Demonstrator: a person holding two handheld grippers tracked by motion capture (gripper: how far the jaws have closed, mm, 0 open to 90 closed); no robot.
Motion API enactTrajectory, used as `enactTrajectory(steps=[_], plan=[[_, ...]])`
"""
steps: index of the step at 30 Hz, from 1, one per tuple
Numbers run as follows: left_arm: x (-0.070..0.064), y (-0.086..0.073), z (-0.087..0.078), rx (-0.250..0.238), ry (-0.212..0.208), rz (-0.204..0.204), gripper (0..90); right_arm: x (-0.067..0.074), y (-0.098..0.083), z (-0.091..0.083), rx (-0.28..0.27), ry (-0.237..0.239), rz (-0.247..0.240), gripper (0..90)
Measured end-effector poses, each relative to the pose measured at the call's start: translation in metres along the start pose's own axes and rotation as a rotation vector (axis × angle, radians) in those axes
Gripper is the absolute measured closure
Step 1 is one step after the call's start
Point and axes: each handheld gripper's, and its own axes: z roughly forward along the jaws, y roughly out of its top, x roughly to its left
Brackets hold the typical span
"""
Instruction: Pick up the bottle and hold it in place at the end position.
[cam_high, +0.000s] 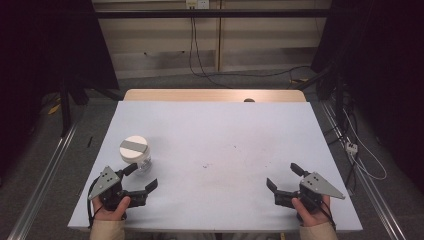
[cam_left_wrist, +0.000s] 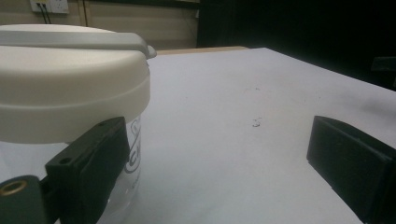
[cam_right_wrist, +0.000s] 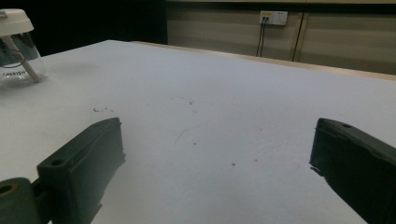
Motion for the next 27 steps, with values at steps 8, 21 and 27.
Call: enactTrajectory(steps=[8,21,27], plan=[[0.0,0.002,-0.008,-0.018,0.024,0.003,5.3,0.0,0.0,0.0,-0.005,-0.002,-0.007,2.5],[0.01,0.007,-0.022,-0.043,0.099,-0.006,3.8,0.0,0.001,0.001,-0.015,0.001,-0.029,2.7],[0.019,0.005,-0.028,-0.039,0.136,-0.014,3.8,0.001,0.002,0.001,-0.016,0.002,-0.029,2.8]])
